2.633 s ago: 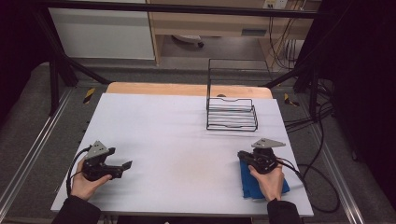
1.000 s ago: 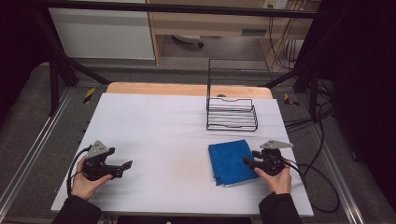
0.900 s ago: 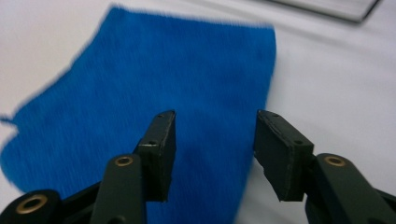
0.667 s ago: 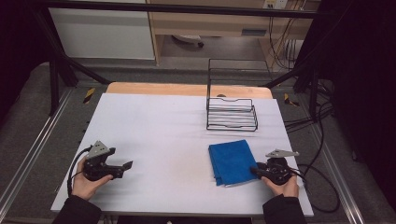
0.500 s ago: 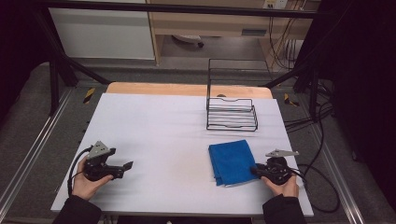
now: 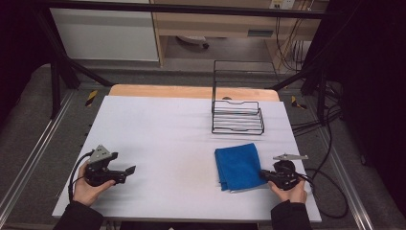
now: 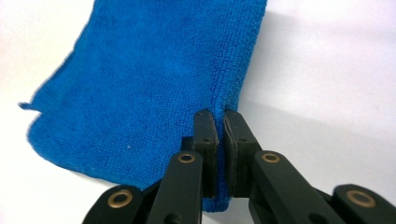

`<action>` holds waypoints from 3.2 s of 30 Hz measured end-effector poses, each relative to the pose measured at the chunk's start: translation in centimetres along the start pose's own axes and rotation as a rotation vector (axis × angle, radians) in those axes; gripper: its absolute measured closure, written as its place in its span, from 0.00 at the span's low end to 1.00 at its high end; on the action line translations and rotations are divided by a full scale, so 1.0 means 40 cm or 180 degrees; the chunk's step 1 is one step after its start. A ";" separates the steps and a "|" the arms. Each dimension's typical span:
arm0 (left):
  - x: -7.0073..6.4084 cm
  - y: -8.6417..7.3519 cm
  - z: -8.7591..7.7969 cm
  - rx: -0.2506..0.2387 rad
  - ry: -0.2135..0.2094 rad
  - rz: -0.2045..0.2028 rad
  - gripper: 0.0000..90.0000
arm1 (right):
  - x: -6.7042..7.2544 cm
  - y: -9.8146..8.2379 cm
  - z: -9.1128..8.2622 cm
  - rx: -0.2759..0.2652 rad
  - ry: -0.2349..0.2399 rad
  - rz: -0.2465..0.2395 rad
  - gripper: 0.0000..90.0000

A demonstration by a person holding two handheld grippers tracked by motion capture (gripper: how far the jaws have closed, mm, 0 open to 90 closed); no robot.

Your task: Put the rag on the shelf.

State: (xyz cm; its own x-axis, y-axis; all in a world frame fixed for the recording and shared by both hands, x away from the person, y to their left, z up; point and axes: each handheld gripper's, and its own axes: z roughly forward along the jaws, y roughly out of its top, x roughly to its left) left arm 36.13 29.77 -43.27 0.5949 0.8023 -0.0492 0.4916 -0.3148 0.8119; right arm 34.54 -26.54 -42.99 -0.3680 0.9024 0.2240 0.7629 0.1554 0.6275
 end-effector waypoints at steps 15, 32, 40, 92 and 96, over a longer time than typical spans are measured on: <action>-0.005 0.001 0.003 0.0017 -0.0020 0.0015 0.09 | -0.002 -0.033 -0.011 -0.0006 -0.0047 0.0141 0.78; -0.040 0.026 0.027 0.0075 -0.0046 0.0043 0.07 | -0.064 0.015 0.017 -0.0696 0.0303 -0.0492 0.14; -0.089 0.070 0.057 0.0074 -0.0100 0.0105 0.07 | -0.077 0.035 0.028 -0.0678 0.0380 -0.0547 0.07; -0.445 0.326 0.446 0.0401 -0.0527 0.0242 0.26 | -0.068 0.020 0.018 -0.0728 0.0293 -0.0613 0.04; -0.448 0.331 0.468 0.0443 -0.0510 0.0196 0.30 | -0.068 0.020 0.018 -0.0729 0.0287 -0.0621 0.04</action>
State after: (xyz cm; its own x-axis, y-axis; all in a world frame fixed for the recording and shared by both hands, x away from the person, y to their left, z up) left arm 43.92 1.73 -42.52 0.7145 0.6920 -0.1028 0.5277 -0.4365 0.7287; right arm 36.54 -28.58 -43.61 -0.5493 0.8236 0.1415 0.5374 0.2184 0.8146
